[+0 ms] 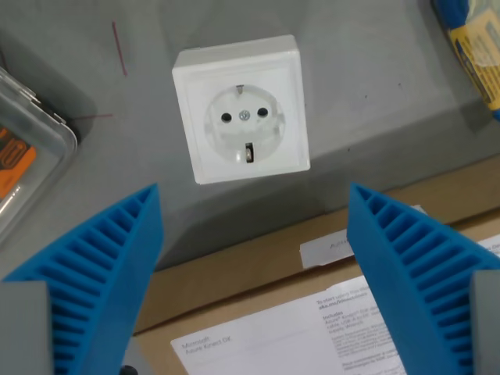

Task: Move above the white socket

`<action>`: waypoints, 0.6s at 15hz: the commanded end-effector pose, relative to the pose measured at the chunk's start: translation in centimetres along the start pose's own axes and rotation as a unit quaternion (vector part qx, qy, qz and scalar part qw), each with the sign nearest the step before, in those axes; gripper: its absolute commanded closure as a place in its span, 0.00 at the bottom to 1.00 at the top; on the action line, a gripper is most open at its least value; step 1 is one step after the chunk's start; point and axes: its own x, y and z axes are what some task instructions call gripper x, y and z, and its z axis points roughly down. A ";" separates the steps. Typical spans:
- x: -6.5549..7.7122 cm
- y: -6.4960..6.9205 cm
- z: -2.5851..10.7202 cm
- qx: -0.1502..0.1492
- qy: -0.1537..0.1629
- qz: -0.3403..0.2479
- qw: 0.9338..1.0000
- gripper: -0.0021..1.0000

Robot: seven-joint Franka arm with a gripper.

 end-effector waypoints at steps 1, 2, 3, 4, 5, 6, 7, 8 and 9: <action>1.2 -0.1 0.5 0.015 -0.007 -0.039 0.999 0.00; 1.4 -0.1 0.6 0.015 -0.008 -0.041 0.999 0.00; 1.5 -0.1 0.7 0.015 -0.009 -0.042 0.999 0.00; 1.7 -0.1 0.9 0.015 -0.009 -0.042 0.999 0.00; 1.8 -0.1 1.0 0.015 -0.009 -0.043 0.999 0.00; 2.0 -0.1 1.1 0.016 -0.010 -0.043 0.999 0.00; 2.1 -0.2 1.2 0.016 -0.011 -0.043 0.999 0.00; 2.2 -0.2 1.3 0.016 -0.010 -0.044 0.999 0.00; 2.3 -0.2 1.3 0.016 -0.010 -0.043 0.999 0.00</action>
